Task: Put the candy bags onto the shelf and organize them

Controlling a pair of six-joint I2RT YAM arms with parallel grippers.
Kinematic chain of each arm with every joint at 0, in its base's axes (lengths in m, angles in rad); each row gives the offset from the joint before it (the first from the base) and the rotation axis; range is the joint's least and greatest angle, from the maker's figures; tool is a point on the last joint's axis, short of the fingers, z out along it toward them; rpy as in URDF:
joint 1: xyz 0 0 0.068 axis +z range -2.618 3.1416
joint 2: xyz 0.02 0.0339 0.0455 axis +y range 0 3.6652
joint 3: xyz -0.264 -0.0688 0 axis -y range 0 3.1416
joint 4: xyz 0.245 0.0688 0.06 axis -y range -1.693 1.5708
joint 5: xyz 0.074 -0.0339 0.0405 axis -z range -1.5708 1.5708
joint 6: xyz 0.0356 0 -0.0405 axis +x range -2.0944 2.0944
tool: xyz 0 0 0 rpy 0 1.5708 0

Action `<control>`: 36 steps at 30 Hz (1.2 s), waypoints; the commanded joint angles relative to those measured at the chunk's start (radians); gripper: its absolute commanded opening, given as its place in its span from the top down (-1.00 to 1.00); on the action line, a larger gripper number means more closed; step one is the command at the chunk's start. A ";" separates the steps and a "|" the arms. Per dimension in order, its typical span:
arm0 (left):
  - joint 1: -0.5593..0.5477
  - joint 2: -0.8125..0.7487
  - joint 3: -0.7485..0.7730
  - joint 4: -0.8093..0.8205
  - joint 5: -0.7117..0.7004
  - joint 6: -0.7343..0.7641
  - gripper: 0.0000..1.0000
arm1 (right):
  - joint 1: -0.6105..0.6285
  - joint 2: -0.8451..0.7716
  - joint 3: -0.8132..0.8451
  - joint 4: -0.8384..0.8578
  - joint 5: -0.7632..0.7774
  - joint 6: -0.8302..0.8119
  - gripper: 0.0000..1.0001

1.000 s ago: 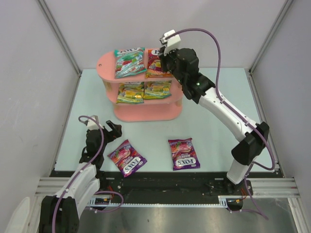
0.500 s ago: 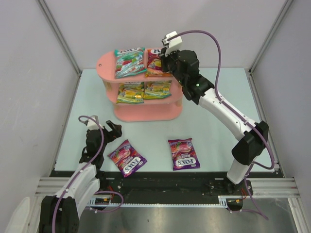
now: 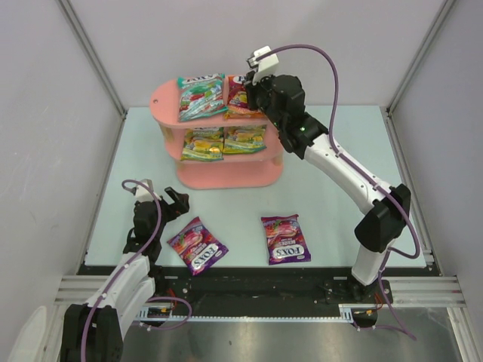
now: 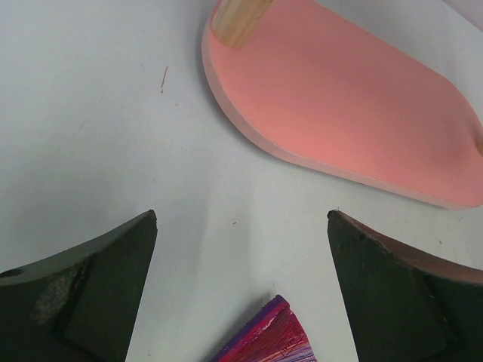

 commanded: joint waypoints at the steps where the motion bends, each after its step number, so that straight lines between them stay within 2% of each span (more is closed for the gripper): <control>1: 0.010 -0.001 0.025 0.024 0.005 -0.011 -0.99 | 0.003 0.025 0.048 -0.036 0.001 -0.010 1.00; 5: 0.008 -0.001 0.026 0.024 0.005 -0.011 -1.00 | 0.014 0.050 0.155 -0.021 0.000 -0.020 1.00; 10: 0.008 -0.001 0.026 0.025 0.007 -0.011 -0.99 | 0.052 0.172 0.450 -0.149 -0.016 -0.056 1.00; 14: 0.008 -0.002 0.025 0.022 0.005 -0.011 -0.99 | 0.100 0.264 0.577 -0.208 -0.014 -0.084 1.00; 29: 0.008 -0.004 0.026 0.022 0.005 -0.011 -0.99 | 0.161 0.350 0.609 -0.192 -0.032 -0.063 1.00; 36: 0.008 -0.004 0.025 0.024 0.005 -0.011 -1.00 | 0.161 0.302 0.481 -0.171 -0.032 -0.032 1.00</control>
